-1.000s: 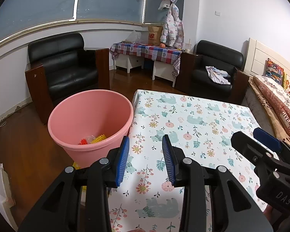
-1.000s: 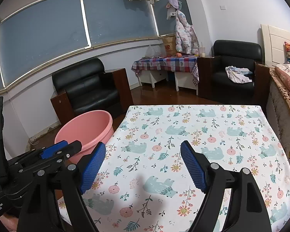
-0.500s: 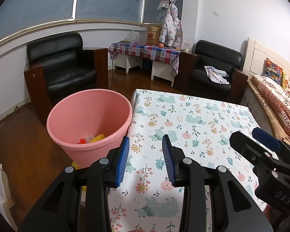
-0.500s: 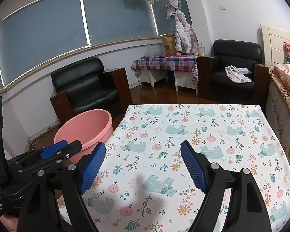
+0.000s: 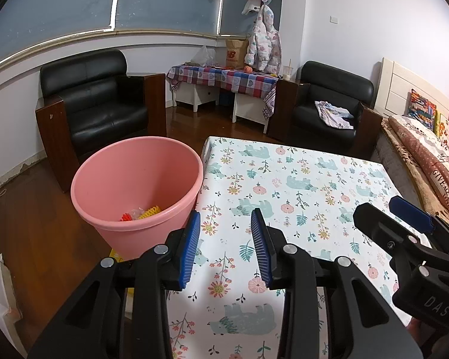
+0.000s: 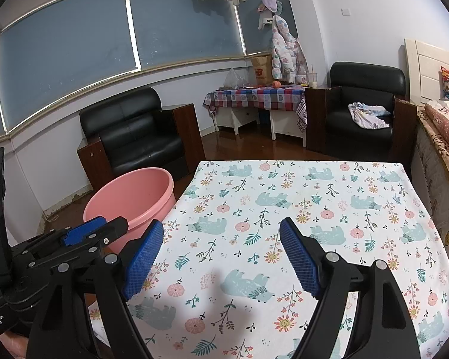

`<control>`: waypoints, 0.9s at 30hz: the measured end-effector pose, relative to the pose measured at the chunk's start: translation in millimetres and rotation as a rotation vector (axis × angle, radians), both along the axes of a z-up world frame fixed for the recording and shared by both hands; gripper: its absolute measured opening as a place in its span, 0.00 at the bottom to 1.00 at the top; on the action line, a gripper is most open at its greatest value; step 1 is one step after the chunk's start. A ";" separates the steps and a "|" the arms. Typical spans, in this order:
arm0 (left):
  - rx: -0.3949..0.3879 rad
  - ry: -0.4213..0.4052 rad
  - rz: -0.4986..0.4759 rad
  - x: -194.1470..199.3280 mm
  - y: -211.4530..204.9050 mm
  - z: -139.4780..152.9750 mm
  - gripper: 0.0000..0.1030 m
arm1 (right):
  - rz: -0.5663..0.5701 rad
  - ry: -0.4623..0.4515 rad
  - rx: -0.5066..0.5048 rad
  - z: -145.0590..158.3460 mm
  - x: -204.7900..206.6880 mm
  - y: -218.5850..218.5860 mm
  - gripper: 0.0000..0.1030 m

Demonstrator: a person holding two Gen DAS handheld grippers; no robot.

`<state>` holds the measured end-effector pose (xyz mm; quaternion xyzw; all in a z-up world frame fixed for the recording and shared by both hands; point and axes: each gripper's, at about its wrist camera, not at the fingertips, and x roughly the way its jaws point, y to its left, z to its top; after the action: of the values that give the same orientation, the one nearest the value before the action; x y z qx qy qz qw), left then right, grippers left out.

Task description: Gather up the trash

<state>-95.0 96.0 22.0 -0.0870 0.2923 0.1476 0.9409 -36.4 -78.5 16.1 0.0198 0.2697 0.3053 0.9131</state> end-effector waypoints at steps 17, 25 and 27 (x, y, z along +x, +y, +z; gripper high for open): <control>-0.004 0.004 -0.005 -0.6 -0.2 -1.5 0.35 | 0.003 0.008 -0.006 -2.8 -0.6 -6.1 0.76; 0.001 0.009 -0.008 0.8 -0.4 -3.8 0.35 | 0.002 0.009 -0.008 -2.6 -1.5 -7.3 0.76; 0.000 0.011 -0.008 1.4 0.2 -4.7 0.35 | 0.003 0.010 -0.008 -1.8 -1.1 -5.0 0.76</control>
<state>-93.5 96.2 17.3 -0.0850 0.2976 0.1444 0.9399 -37.5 -83.5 14.3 0.0174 0.2753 0.3055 0.9114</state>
